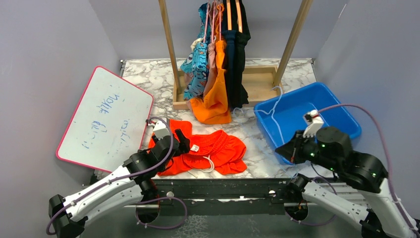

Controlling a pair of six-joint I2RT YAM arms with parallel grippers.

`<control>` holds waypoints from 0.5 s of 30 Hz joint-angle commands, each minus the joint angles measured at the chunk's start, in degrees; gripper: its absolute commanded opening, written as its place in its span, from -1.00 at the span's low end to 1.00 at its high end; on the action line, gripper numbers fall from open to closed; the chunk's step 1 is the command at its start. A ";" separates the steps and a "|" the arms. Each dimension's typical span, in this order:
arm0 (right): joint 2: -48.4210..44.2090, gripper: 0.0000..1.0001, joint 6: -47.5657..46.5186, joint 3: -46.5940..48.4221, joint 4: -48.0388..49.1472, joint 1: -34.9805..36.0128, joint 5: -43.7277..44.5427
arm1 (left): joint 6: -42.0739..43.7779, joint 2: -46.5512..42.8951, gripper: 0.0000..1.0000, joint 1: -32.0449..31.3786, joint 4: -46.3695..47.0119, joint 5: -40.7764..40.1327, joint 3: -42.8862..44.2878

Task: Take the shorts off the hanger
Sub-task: Remove the shorts from the clothes rod, then place the hanger on the clothes rod.

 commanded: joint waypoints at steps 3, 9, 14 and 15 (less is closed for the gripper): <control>1.14 -0.98 2.17 12.29 -9.92 -0.03 16.48 | 4.55 -0.48 0.65 0.36 0.29 1.48 4.03; 1.31 -0.97 -2.44 16.10 -4.94 -0.03 22.24 | 7.45 -0.49 0.97 0.30 0.24 1.52 5.29; 1.90 -0.97 -9.45 11.29 6.51 -0.05 24.51 | 9.91 0.12 0.98 0.27 -0.34 2.35 6.18; 3.36 -0.97 -9.82 10.52 7.19 -0.08 27.57 | 10.41 0.23 0.98 0.30 -0.40 2.63 6.39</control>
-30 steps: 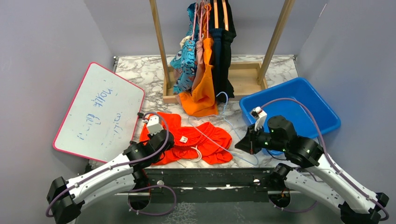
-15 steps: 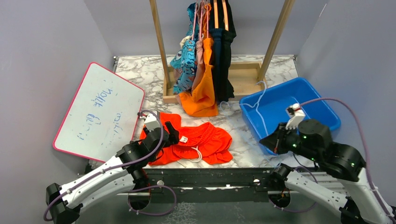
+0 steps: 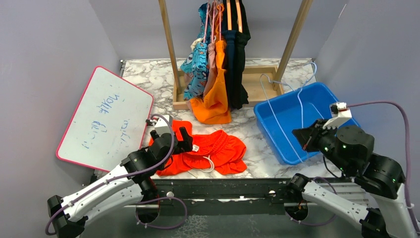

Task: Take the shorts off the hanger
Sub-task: Place the hanger on the clothes rod.

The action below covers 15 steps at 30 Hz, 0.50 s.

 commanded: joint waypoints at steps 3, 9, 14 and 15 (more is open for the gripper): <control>9.36 -0.98 -5.55 -4.09 8.04 -0.03 18.02 | 5.59 0.31 0.98 0.32 -0.42 2.82 3.52; 14.02 -0.97 -17.57 -8.90 27.07 -0.04 15.11 | 12.40 0.79 0.98 0.25 -0.41 3.88 6.33; 18.83 -0.97 -23.68 -9.31 33.59 -0.48 10.95 | 17.21 1.54 0.98 0.30 -0.40 4.19 5.92; 20.87 -0.97 -23.29 -7.47 31.52 -0.95 10.84 | 17.06 1.68 0.98 0.28 -0.31 4.15 5.75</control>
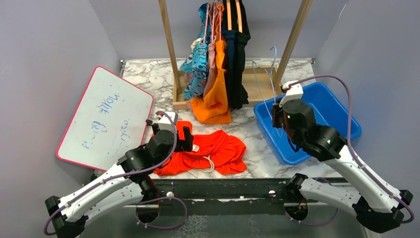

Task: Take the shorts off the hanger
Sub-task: Place the hanger on the clothes rod.

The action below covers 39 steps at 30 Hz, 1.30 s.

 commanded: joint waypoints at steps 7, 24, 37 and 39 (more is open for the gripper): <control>8.97 -0.97 -9.48 7.90 8.97 -16.23 -19.86 | 5.41 1.98 0.98 0.28 1.06 2.35 0.60; 15.70 -0.97 -10.29 25.29 7.17 -26.30 -29.33 | 5.76 -0.63 0.98 0.30 1.24 -0.53 0.46; 33.56 -0.97 -17.09 51.60 -3.60 -27.08 -28.50 | 5.75 -0.10 0.98 0.30 1.25 -0.54 0.44; 36.15 -0.97 -17.57 56.08 -5.46 -28.02 -30.19 | 5.87 -0.12 0.98 0.30 1.39 -0.14 0.45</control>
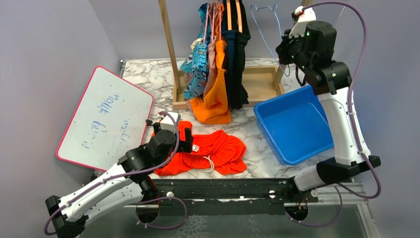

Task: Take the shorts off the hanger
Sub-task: Place the hanger on the clothes rod.

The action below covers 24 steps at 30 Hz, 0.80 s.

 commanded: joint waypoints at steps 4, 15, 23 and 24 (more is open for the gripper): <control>6.64 -0.97 -2.37 14.27 -6.60 -5.37 -7.91 | 0.94 -0.23 0.98 0.28 1.33 -0.95 0.44; 11.66 -0.97 -1.87 12.39 -9.32 -10.33 -16.44 | 1.03 -0.18 0.98 0.30 1.42 -0.97 0.44; 10.51 -0.92 -1.74 10.71 -8.17 -10.41 -11.54 | 0.78 0.05 0.98 0.27 1.48 -1.53 0.36; 10.70 -0.92 -1.93 11.33 -8.10 -10.41 -11.39 | 0.78 0.00 0.98 0.30 1.44 -1.63 0.36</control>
